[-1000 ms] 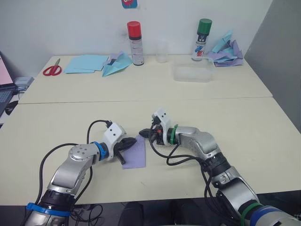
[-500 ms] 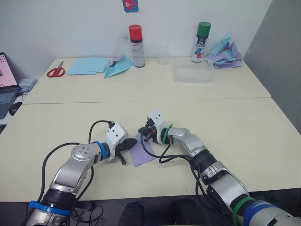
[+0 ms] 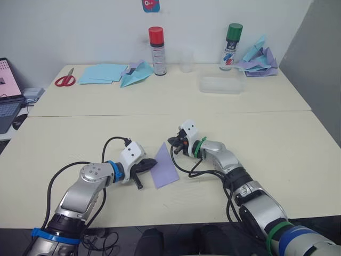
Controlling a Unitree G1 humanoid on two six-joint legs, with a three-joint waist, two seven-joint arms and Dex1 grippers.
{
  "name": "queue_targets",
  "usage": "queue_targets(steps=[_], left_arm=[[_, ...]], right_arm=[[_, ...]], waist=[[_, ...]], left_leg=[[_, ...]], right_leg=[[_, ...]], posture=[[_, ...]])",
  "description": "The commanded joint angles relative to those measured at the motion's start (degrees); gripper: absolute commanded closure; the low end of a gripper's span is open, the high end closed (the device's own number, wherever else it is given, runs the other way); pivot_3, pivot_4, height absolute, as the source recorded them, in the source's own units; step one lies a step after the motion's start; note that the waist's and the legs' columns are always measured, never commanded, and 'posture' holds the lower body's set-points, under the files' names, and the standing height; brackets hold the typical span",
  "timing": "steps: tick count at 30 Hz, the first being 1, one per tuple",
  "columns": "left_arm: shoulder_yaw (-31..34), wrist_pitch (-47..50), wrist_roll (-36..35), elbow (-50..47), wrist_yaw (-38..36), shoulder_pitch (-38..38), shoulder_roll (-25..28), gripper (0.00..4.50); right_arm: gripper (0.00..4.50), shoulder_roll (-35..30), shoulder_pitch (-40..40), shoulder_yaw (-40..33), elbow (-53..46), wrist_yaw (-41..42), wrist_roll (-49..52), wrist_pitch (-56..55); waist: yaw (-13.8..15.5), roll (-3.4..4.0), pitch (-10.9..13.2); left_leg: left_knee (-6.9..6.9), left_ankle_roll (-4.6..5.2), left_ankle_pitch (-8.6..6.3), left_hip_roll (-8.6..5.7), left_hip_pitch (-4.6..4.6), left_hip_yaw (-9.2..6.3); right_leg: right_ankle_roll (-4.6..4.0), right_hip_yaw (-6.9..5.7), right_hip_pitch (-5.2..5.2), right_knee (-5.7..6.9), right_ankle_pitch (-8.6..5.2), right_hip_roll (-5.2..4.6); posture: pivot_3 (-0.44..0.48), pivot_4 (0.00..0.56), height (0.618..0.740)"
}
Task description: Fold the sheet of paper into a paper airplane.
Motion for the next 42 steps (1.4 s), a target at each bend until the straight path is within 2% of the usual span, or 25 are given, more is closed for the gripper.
queue_targets(steps=[1,4,9,13,16,18,23,27,34,39,42], left_arm=[[-2.33,1.3,2.63,3.04,-0.12,0.96,0.29,4.5],[-2.41,1.17,2.77,3.24,-0.25,0.78,0.28,4.5],[-2.81,1.41,3.02,3.28,-0.47,0.65,-0.01,4.5],[-2.97,1.82,3.09,2.82,-0.46,0.9,-0.14,4.5],[-3.01,2.0,3.18,2.75,-0.5,0.94,-0.17,4.5],[-3.03,2.17,3.26,2.57,-0.53,1.06,-0.16,4.5],[-3.34,2.19,3.53,2.65,-0.7,1.37,-0.14,4.5],[-3.61,1.95,3.81,3.05,-0.99,1.25,-0.2,4.5],[-4.09,1.28,4.38,4.57,-1.48,0.11,-0.54,4.5],[-4.49,0.79,4.6,5.26,-1.73,-0.2,-0.86,4.5],[-4.49,0.72,4.62,5.3,-1.83,-0.15,-0.97,4.5]], right_arm=[[4.49,1.21,-3.35,-2.56,-0.28,2.66,1.54,-1.99],[4.49,1.74,-3.76,-2.75,-0.89,6.65,1.94,-2.07],[4.49,0.86,-2.21,1.51,-0.32,8.93,-3.3,-1.48],[4.49,0.22,-0.44,4.31,0.88,5.43,-8.11,0.15],[4.49,-0.6,1.04,6.0,0.05,6.62,-9.77,0.82],[4.49,-1.38,2.39,6.81,-1.98,8.59,-9.91,1.73],[4.49,-7.19,9.68,12.01,-16.27,18.95,-9.07,7.35],[4.49,-11.33,13.58,15.17,-25.0,24.05,-8.54,11.67],[4.49,-19.84,16.56,20.91,-34.92,33.33,-8.25,16.88],[4.49,-23.0,16.15,19.58,-38.61,36.18,-5.71,18.5],[4.49,-20.16,15.14,13.79,-40.69,35.14,0.82,21.06]], waist=[[0.0,0.01,0.02],[0.0,0.01,0.02],[0.01,0.01,0.02],[-0.02,0.02,0.02],[-0.03,0.0,-0.04],[0.0,0.0,-0.04],[0.03,0.04,-0.14],[0.0,0.08,-0.27],[0.08,0.13,-0.3],[0.13,0.08,-0.34],[0.14,0.02,-0.3]], left_leg=[[0.0,0.0,0.0,0.01,0.0,0.0],[-0.01,0.0,0.0,0.02,0.01,0.0],[-0.01,0.0,0.0,0.02,0.01,0.0],[-0.01,0.0,0.0,0.01,0.01,0.03],[-0.03,0.0,0.0,0.01,0.15,0.15],[-0.03,0.0,0.0,0.02,0.15,0.11],[-0.05,0.0,-0.01,-0.02,0.15,0.18],[-0.09,-0.01,-0.02,-0.02,0.17,0.21],[-0.09,-0.01,-0.03,-0.04,0.32,0.13],[-0.1,-0.03,-0.04,-0.12,0.34,0.11],[-0.09,-0.03,-0.03,-0.2,0.26,0.14]], right_leg=[[0.0,0.0,0.0,0.0,0.0,0.0],[0.0,0.0,-0.01,0.0,0.0,0.0],[-0.01,0.0,0.0,0.0,-0.01,0.0],[-0.02,0.02,0.01,-0.03,-0.01,-0.01],[-0.01,0.15,0.07,-0.02,-0.01,-0.02],[-0.01,0.12,0.07,-0.02,-0.01,-0.02],[0.06,0.15,0.09,-0.04,-0.08,-0.01],[0.07,0.16,0.1,-0.06,-0.15,-0.01],[-0.05,0.05,0.07,-0.08,-0.23,-0.01],[-0.25,0.01,0.09,-0.26,-0.35,-0.08],[-0.05,0.01,0.14,-0.28,-0.24,-0.13]], posture=[[0.0,0.15,0.74],[0.0,0.15,0.74],[0.0,0.15,0.74],[0.0,0.15,0.74],[0.0,0.15,0.74],[0.0,0.15,0.74],[0.0,0.15,0.74],[0.0,0.15,0.74],[0.0,0.15,0.74],[0.0,0.15,0.74],[0.0,0.15,0.74]])
